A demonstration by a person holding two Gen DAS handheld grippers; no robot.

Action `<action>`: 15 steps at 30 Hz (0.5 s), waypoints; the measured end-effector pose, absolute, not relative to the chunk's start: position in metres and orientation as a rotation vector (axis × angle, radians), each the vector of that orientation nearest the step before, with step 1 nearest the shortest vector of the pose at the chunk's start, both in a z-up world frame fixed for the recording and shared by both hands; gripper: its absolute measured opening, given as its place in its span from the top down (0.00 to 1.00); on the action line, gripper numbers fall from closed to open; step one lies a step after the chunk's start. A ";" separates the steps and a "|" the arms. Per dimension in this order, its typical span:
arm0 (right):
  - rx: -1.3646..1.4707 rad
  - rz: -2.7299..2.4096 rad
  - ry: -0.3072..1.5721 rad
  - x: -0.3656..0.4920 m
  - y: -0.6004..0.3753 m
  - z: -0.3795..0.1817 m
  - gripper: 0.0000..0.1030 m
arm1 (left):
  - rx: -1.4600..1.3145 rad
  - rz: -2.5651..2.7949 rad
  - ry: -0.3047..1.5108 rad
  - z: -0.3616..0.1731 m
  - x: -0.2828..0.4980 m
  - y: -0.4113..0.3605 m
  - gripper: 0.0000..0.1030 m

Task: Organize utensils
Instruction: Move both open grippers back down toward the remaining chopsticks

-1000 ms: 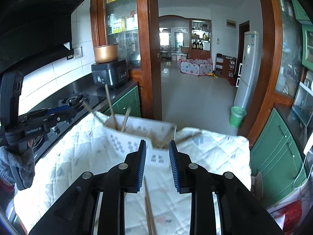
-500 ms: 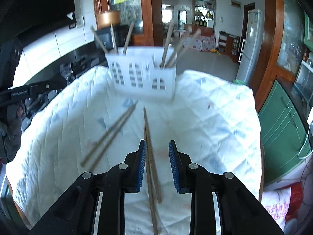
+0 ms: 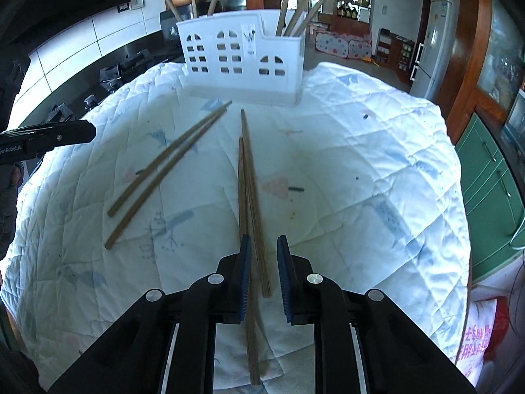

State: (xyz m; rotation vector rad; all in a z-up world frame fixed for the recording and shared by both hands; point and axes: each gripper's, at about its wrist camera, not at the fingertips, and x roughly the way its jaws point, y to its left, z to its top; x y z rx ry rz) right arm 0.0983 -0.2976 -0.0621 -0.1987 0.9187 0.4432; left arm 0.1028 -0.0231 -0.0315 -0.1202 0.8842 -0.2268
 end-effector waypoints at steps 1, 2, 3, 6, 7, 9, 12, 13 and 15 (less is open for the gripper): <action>-0.201 0.443 0.921 0.099 -0.298 -0.063 0.86 | -0.123 -0.227 0.889 -0.033 0.103 -0.023 0.40; -0.202 0.445 0.926 0.099 -0.298 -0.066 0.86 | -0.124 -0.227 0.895 -0.036 0.102 -0.024 0.40; -0.203 0.447 0.929 0.100 -0.297 -0.068 0.86 | -0.125 -0.228 0.899 -0.038 0.101 -0.024 0.40; -0.209 0.452 0.935 0.101 -0.295 -0.070 0.86 | -0.123 -0.230 0.913 -0.042 0.100 -0.027 0.40; -0.210 0.452 0.936 0.101 -0.295 -0.071 0.86 | -0.123 -0.232 0.918 -0.044 0.100 -0.028 0.40; -0.215 0.454 0.937 0.102 -0.294 -0.072 0.86 | -0.120 -0.235 0.924 -0.047 0.099 -0.030 0.40; -0.221 0.456 0.935 0.102 -0.293 -0.074 0.87 | -0.118 -0.242 0.934 -0.049 0.099 -0.033 0.40; -0.220 0.454 0.935 0.103 -0.294 -0.075 0.88 | -0.115 -0.244 0.938 -0.051 0.099 -0.035 0.40; -0.222 0.452 0.939 0.105 -0.294 -0.076 0.88 | -0.115 -0.248 0.943 -0.052 0.099 -0.036 0.40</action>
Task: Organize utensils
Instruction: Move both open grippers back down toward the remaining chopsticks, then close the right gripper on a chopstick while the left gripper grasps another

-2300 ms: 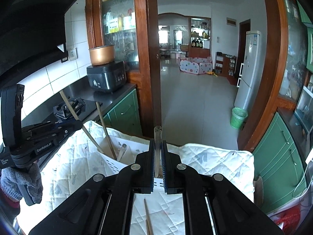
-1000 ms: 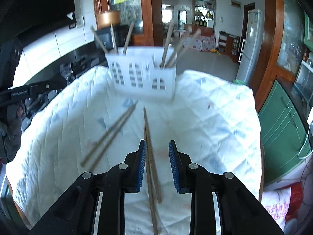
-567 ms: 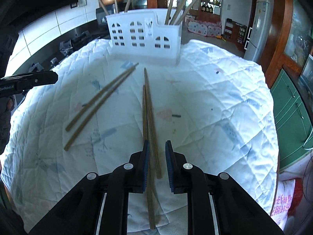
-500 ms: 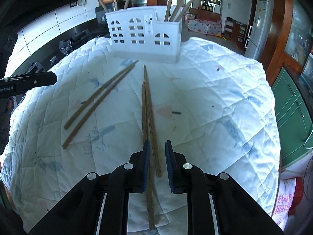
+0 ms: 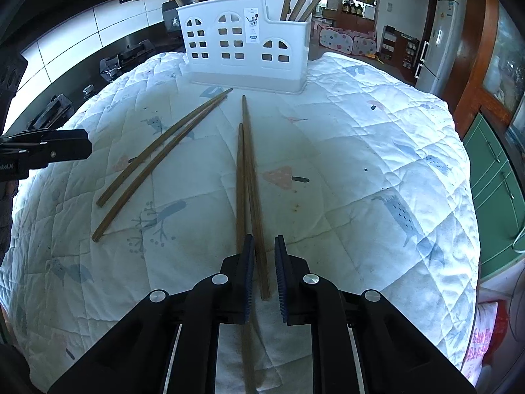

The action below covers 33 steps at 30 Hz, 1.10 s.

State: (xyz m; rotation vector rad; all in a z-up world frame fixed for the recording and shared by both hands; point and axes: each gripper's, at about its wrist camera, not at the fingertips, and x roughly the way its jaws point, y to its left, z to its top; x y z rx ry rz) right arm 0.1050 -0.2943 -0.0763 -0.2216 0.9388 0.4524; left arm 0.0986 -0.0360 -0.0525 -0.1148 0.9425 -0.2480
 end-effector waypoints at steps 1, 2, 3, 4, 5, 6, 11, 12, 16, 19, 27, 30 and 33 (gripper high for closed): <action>-0.222 0.454 0.940 0.105 -0.295 -0.077 0.88 | -0.117 -0.251 0.946 -0.053 0.099 -0.037 0.40; -0.225 0.454 0.942 0.105 -0.295 -0.078 0.88 | -0.117 -0.252 0.948 -0.054 0.099 -0.038 0.40; -0.229 0.455 0.944 0.105 -0.295 -0.079 0.88 | -0.116 -0.253 0.950 -0.055 0.098 -0.039 0.40; -0.232 0.456 0.946 0.105 -0.295 -0.080 0.88 | -0.115 -0.254 0.953 -0.056 0.099 -0.039 0.40; -0.234 0.456 0.946 0.105 -0.294 -0.081 0.88 | -0.116 -0.255 0.955 -0.057 0.099 -0.039 0.40; -0.236 0.456 0.946 0.104 -0.294 -0.081 0.88 | -0.117 -0.256 0.957 -0.058 0.099 -0.040 0.40; -0.226 0.455 0.942 0.105 -0.294 -0.084 0.88 | -0.112 -0.272 0.964 -0.062 0.100 -0.046 0.40; -0.226 0.453 0.940 0.105 -0.294 -0.084 0.89 | -0.108 -0.274 0.965 -0.063 0.100 -0.049 0.40; -0.234 0.439 0.926 0.103 -0.292 -0.084 0.91 | -0.095 -0.279 0.969 -0.067 0.102 -0.056 0.40; -0.223 0.441 0.921 0.102 -0.292 -0.083 0.92 | -0.095 -0.273 0.973 -0.071 0.106 -0.060 0.40; -0.200 0.450 0.900 0.099 -0.289 -0.075 0.93 | -0.095 -0.230 0.972 -0.079 0.116 -0.061 0.43; -0.189 0.449 0.894 0.098 -0.289 -0.071 0.93 | -0.091 -0.230 0.981 -0.082 0.119 -0.062 0.58; -0.181 0.447 0.888 0.097 -0.290 -0.068 0.93 | -0.096 -0.230 0.984 -0.084 0.120 -0.063 0.67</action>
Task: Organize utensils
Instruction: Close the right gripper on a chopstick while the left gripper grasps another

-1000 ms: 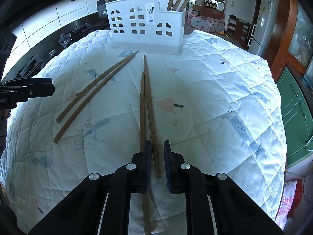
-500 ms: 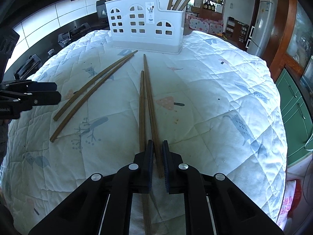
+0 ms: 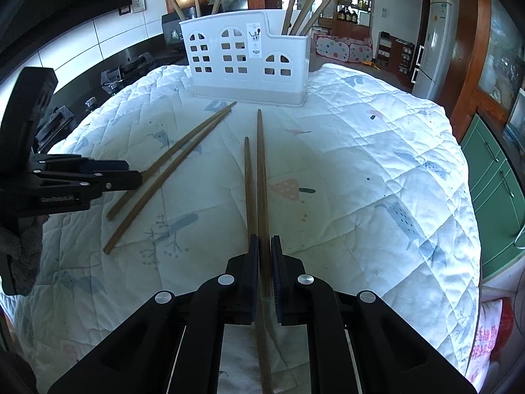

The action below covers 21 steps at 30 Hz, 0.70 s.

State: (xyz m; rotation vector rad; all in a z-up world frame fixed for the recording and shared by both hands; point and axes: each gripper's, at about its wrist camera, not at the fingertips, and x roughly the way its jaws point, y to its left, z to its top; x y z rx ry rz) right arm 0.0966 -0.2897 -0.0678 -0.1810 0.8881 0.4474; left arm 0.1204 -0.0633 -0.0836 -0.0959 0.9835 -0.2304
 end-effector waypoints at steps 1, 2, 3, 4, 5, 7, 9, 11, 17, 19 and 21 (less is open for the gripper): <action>-0.178 0.447 0.886 0.096 -0.290 -0.067 0.93 | -0.096 -0.229 0.984 -0.084 0.121 -0.064 0.71; -0.176 0.447 0.883 0.096 -0.290 -0.065 0.93 | -0.096 -0.228 0.985 -0.085 0.121 -0.064 0.74; -0.173 0.446 0.880 0.095 -0.290 -0.063 0.93 | -0.096 -0.227 0.986 -0.085 0.121 -0.065 0.76; -0.170 0.444 0.876 0.095 -0.291 -0.061 0.93 | -0.094 -0.228 0.987 -0.085 0.122 -0.066 0.79; -0.167 0.443 0.873 0.094 -0.291 -0.059 0.93 | -0.090 -0.228 0.987 -0.086 0.122 -0.067 0.79; -0.161 0.443 0.866 0.094 -0.291 -0.055 0.93 | -0.084 -0.229 0.992 -0.088 0.122 -0.070 0.79; -0.155 0.444 0.858 0.093 -0.291 -0.051 0.93 | -0.078 -0.225 0.995 -0.091 0.123 -0.073 0.79; -0.153 0.443 0.851 0.093 -0.289 -0.047 0.93 | -0.055 -0.210 0.989 -0.092 0.123 -0.076 0.84; -0.140 0.438 0.831 0.091 -0.288 -0.032 0.93 | -0.028 -0.188 0.977 -0.089 0.124 -0.075 0.93; -0.132 0.435 0.821 0.091 -0.287 -0.023 0.93 | -0.034 -0.197 0.962 -0.083 0.122 -0.072 0.94; -0.130 0.434 0.807 0.090 -0.287 -0.016 0.93 | -0.038 -0.206 0.944 -0.077 0.120 -0.069 0.94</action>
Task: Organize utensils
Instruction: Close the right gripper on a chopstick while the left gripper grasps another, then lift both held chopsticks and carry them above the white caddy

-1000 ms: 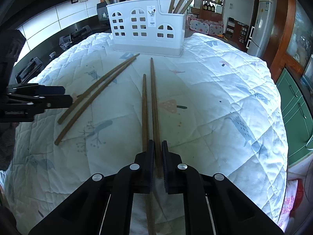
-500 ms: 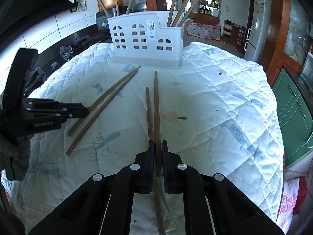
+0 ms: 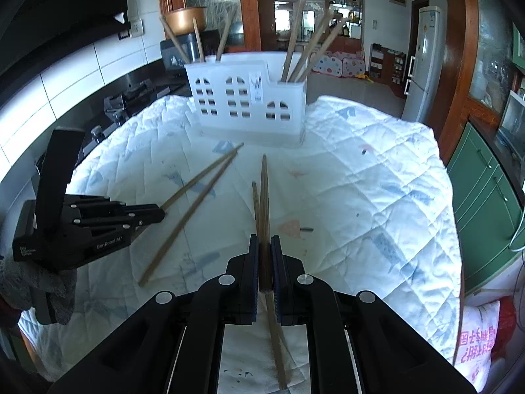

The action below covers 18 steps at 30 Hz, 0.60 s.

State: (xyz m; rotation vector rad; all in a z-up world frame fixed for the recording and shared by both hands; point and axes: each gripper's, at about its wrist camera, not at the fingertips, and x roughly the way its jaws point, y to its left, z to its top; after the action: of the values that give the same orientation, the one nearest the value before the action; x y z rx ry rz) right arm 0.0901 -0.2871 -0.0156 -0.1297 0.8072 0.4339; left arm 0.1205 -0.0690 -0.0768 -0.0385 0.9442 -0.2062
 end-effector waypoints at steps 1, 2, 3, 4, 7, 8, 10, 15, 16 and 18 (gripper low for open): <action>-0.127 0.434 0.798 0.090 -0.287 -0.010 0.93 | -0.041 -0.212 0.931 -0.072 0.119 -0.067 0.94; -0.124 0.434 0.792 0.090 -0.287 -0.006 0.93 | -0.044 -0.214 0.918 -0.067 0.118 -0.065 0.94; -0.121 0.435 0.784 0.090 -0.286 0.000 0.93 | -0.047 -0.216 0.909 -0.063 0.118 -0.063 0.94; -0.118 0.436 0.779 0.091 -0.286 0.004 0.93 | -0.055 -0.218 0.894 -0.058 0.117 -0.061 0.94; -0.115 0.443 0.748 0.092 -0.283 0.022 0.93 | -0.076 -0.230 0.860 -0.043 0.118 -0.054 0.94; -0.117 0.444 0.740 0.093 -0.282 0.027 0.93 | -0.080 -0.234 0.848 -0.039 0.118 -0.052 0.94; -0.118 0.447 0.723 0.095 -0.280 0.038 0.93 | -0.081 -0.246 0.822 -0.027 0.117 -0.050 0.94; -0.113 0.455 0.685 0.108 -0.275 0.074 0.93 | -0.078 -0.277 0.769 0.001 0.120 -0.043 0.94; -0.117 0.458 0.680 0.112 -0.273 0.081 0.93 | -0.078 -0.286 0.758 0.008 0.122 -0.041 0.94; -0.127 0.457 0.668 0.119 -0.270 0.093 0.93 | -0.076 -0.295 0.740 0.019 0.126 -0.039 0.94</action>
State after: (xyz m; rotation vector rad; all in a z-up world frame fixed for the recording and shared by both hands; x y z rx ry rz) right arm 0.1186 -0.2700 0.0932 -0.1274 0.6680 0.4572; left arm 0.1257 -0.0387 0.0189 -0.0756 0.7405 -0.2952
